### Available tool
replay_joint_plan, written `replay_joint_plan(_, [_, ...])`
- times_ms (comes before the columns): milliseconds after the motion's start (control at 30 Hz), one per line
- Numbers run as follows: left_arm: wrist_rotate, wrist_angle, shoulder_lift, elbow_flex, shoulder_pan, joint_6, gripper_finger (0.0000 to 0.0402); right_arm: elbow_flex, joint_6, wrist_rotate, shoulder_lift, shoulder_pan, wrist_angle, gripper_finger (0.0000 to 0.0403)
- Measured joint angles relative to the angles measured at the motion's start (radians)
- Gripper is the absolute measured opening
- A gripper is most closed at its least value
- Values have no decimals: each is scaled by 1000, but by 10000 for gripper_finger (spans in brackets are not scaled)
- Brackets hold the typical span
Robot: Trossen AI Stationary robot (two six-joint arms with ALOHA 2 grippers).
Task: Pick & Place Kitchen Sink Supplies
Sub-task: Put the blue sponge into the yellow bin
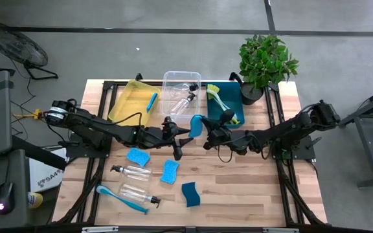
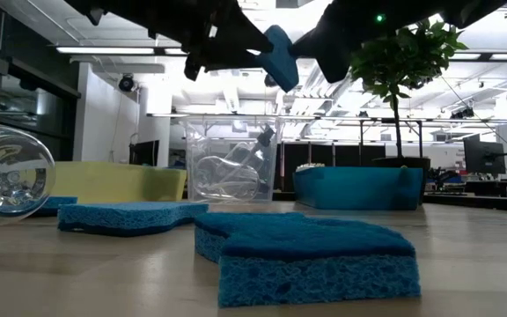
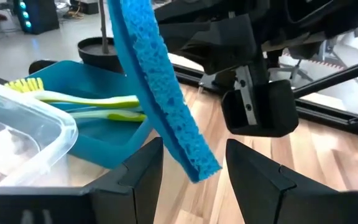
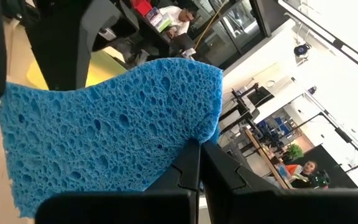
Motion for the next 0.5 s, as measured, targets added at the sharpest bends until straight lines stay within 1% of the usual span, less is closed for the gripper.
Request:
replay_joint_plan(133, [-5, 0, 0, 0, 0, 0, 173, 0, 23, -27, 0, 0, -1, 0])
replay_joint_plan(233, [-10, 0, 0, 0, 0, -8, 166, 0, 25, -26, 0, 0, 0, 0])
replay_joint_plan(333, [-12, 0, 0, 0, 0, -8, 148, 0, 22, -19, 0, 0, 0, 0])
replay_joint_plan(500, [-13, -2, 0, 0, 0, -16, 101, 0, 21, -19, 0, 0, -1, 0])
